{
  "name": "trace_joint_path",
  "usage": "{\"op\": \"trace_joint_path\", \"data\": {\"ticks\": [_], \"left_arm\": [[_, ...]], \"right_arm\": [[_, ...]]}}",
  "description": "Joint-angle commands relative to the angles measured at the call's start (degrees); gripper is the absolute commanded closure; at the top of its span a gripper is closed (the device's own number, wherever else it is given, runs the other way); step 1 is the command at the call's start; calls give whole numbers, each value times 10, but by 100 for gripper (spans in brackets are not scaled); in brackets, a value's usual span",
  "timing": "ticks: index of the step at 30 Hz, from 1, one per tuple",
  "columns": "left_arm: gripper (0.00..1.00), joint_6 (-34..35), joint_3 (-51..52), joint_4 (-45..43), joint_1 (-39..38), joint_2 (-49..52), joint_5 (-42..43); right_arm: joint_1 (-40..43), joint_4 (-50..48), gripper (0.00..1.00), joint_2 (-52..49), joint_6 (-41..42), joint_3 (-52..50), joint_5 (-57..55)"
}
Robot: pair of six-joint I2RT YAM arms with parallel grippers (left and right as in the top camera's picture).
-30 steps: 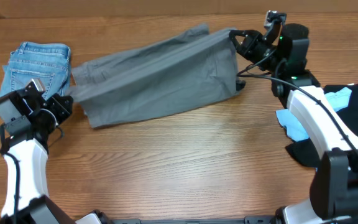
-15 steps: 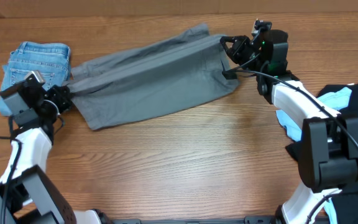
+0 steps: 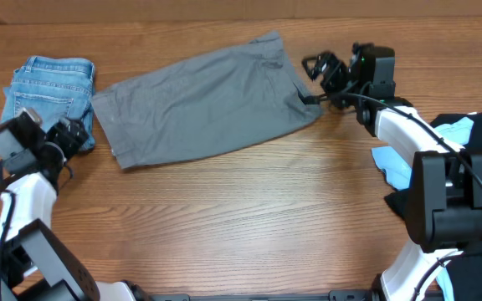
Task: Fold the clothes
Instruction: 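Lift the near edge with both grippers and fold it toward the far edge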
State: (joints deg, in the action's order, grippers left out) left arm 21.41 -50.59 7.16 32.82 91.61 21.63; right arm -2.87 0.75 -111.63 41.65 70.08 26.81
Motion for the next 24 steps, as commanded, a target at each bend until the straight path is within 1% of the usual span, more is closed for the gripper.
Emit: {"op": "trace_joint_path", "data": {"ticks": [1,4,7,9,10,11,14,15,17,18,19,20,21,24], "left_arm": [[21,-49,-16,69,9,-26,75],[22,-79,-16,139,8,-26,81],[25,-102,-16,191,1,-26,87],[25,-109,-16,212,-5,-26,92],[25,-115,-16,222,-8,-26,100],[25,-122,-16,231,-11,-26,109],[26,-127,-16,256,-14,-26,117],[26,-127,-16,263,-14,-26,117],[26,-133,-16,276,-14,-26,117],[26,-141,-16,283,-14,-26,117],[26,-151,-16,291,-14,-26,117],[26,-157,-16,296,-14,-26,116],[26,-164,-16,300,-14,-26,116],[26,-168,-16,308,-14,-26,116]], "right_arm": [[18,89,0,1,-86,9,8],[21,158,0,0,-120,9,-29],[11,166,1,-7,-146,6,-34],[-3,153,6,-18,-152,5,-39],[-12,144,13,-28,-156,5,-51],[-19,138,17,-37,-156,5,-64],[-37,122,17,-73,-157,5,-97],[-39,122,22,-82,-162,5,-97],[-39,132,42,-88,-162,5,-94],[-39,139,63,-88,-165,5,-94],[-39,154,80,-85,-167,5,-90],[-37,168,89,-82,-172,5,-90],[-35,188,96,-77,-183,5,-93],[-20,291,96,-52,-176,5,-130]]}}
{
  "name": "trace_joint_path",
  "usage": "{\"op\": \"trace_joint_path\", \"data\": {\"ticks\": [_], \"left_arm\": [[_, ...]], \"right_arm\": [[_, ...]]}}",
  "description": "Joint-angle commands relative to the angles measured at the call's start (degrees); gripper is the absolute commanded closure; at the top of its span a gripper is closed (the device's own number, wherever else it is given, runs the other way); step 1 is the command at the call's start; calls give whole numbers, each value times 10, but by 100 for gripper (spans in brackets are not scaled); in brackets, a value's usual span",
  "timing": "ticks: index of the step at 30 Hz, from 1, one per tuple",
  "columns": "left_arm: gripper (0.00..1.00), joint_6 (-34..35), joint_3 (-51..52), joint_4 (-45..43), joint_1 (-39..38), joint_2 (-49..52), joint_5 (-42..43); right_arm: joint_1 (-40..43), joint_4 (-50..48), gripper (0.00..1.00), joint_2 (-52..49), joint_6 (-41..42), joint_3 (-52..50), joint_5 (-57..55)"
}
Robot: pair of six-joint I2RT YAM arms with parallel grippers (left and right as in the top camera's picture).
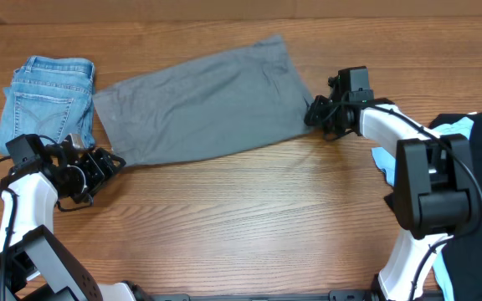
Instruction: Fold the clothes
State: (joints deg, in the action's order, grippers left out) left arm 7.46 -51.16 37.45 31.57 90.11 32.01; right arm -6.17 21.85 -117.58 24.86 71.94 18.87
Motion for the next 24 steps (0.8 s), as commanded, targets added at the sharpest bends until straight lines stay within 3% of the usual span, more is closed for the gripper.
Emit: {"op": "trace_joint_path", "data": {"ticks": [1,3,4,5,6,7,11,17,24], "left_arm": [[26,-32,-10,6,-2,-11,12],[26,-33,-10,7,-2,-11,12],[26,-33,-10,7,-2,-11,12],[25,-33,-10,7,-2,-11,12],[25,-35,-10,8,-2,-11,12],[25,-35,-10,9,-2,-11,13],[22,-35,-10,9,-4,-11,13],[25,-50,-10,-16,-49,-9,9],[22,-49,-10,-111,-152,-2,-95]], "right_arm": [[23,158,96,32,-1,-14,-99],[32,231,96,59,19,-14,-148],[35,254,87,71,19,-14,-157],[38,277,66,83,19,-14,-158],[41,301,54,95,19,-14,-158],[42,319,51,104,19,-14,-159],[50,374,43,137,19,-13,-190],[69,386,42,195,11,2,-182],[66,340,42,259,-111,4,0]]}}
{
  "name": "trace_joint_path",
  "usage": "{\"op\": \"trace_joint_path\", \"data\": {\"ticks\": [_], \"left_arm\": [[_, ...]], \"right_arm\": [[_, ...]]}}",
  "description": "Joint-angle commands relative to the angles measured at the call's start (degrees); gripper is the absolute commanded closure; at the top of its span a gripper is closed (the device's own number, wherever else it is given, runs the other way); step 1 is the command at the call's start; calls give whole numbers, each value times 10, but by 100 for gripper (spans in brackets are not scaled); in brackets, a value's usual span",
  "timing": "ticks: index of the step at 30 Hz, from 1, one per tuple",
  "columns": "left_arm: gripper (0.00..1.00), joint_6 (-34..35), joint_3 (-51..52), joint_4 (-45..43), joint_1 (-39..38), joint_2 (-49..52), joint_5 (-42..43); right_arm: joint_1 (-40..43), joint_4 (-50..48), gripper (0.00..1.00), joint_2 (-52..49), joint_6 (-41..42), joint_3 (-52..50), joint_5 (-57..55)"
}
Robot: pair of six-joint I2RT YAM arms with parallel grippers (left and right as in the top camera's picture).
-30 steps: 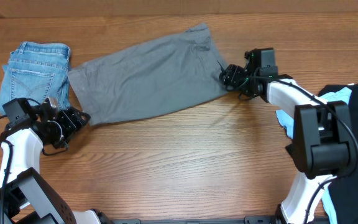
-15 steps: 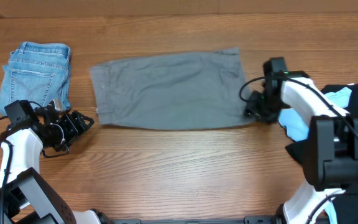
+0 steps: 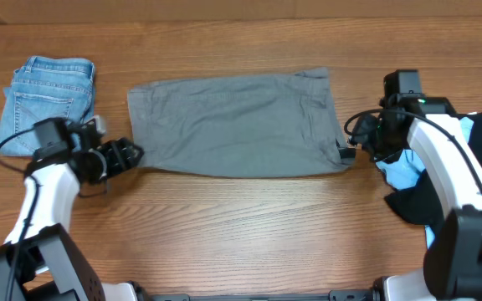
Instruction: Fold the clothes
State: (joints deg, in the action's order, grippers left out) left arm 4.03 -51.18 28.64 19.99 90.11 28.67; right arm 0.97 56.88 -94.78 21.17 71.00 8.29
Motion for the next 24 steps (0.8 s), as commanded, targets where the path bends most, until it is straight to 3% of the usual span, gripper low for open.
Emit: {"op": "trace_joint_path", "data": {"ticks": [1,5,9,15,19,24], "left_arm": [[20,-15,-10,-32,-47,-2,-76],[17,-15,-10,-47,-83,7,-156],[21,-17,-10,-55,-92,37,-172],[56,-17,-10,-100,-91,122,-162],[95,-17,-10,-99,-91,141,-138],[96,-28,-26,7,-78,119,-174]], "right_arm": [[-7,-14,42,34,-93,13,129],[-14,-15,42,34,-130,13,194],[-27,-23,42,34,-131,13,194],[-54,-50,42,34,-131,13,192],[-73,-60,42,34,-125,13,157],[-82,-65,42,33,-106,13,131]]}}
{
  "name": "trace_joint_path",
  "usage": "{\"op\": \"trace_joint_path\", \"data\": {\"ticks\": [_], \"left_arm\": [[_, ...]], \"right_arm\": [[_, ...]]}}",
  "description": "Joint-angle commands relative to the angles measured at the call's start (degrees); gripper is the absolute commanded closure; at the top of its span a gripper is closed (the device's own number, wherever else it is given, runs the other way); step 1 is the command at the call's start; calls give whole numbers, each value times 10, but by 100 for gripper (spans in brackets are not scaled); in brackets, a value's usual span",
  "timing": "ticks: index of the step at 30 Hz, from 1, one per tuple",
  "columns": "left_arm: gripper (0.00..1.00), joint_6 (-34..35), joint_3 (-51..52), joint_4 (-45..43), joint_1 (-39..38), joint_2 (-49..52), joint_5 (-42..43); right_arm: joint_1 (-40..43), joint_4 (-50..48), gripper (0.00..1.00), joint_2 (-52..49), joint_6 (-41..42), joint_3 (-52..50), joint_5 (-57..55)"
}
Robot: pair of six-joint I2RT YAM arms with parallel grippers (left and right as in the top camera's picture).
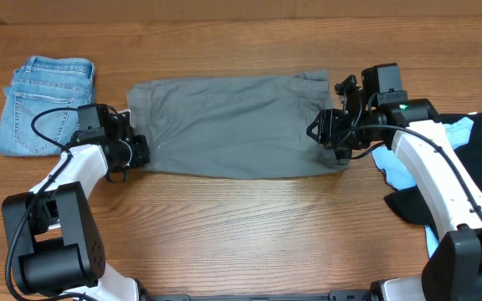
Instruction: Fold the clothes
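A grey garment lies spread flat across the middle of the table, its long side running left to right. My left gripper sits at the garment's lower left corner, fingers down on the cloth's edge and apparently shut on it. My right gripper is over the garment's right end, about halfway up that edge. The wrist hides its fingers, so I cannot tell whether they are open or shut.
Folded blue jeans lie at the far left, just behind the left arm. A pile of black and light blue clothes sits at the right edge beside the right arm. Bare wood runs along the front.
The right gripper has gone from the garment's lower right corner up and left onto its right end. The left wrist has come closer to the lower left corner. The garment lies as before.
At first the grey garment lay slanted, with both grippers apart from it at left and right. Then each gripper was at one end of it. Then it lay straight and further right, held at its lower corners, and it lies there now.
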State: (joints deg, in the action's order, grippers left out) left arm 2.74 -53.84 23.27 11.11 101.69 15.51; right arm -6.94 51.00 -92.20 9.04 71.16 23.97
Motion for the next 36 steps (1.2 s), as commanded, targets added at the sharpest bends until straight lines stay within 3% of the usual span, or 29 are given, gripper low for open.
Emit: {"op": "trace_joint_path", "data": {"ticks": [1,4,7,8,11,12,17,20,21,23,26,30,33,36], "left_arm": [[96,-15,-3,85,15,-4,-54],[96,-29,-23,173,25,-27,-94],[96,-32,-47,238,31,-50,-126],[96,-32,-55,252,32,-60,-127],[58,-22,-80,285,32,-87,-126],[53,-19,-89,292,31,-95,-122],[53,-35,-139,318,31,-132,-39],[58,-43,-143,311,31,-143,30],[62,-54,-140,309,28,-141,51],[63,-54,-132,304,23,-136,53],[62,-58,-112,290,11,-129,56],[60,-60,-76,249,-14,-123,65],[59,-60,-49,185,-37,-113,68],[61,-60,-25,119,-54,-96,64]], "right_arm": [[-2,-9,43,7,29,11,-35],[-2,-25,46,6,65,9,-60],[-3,-50,62,-1,99,-8,-59],[-5,-60,64,-5,111,-17,-59],[-21,-94,64,-24,127,-56,-57],[-26,-102,64,-29,127,-68,-57],[-35,-117,65,-73,148,-121,-82],[-34,-111,71,-97,188,-138,-135],[-34,-94,77,-110,241,-148,-189],[-31,-71,81,-114,305,-158,-252],[-23,-38,85,-113,321,-159,-259],[-20,-8,89,-103,283,-148,-225],[-20,10,87,-71,214,-120,-198],[-21,9,82,-22,108,-89,-95]]}}
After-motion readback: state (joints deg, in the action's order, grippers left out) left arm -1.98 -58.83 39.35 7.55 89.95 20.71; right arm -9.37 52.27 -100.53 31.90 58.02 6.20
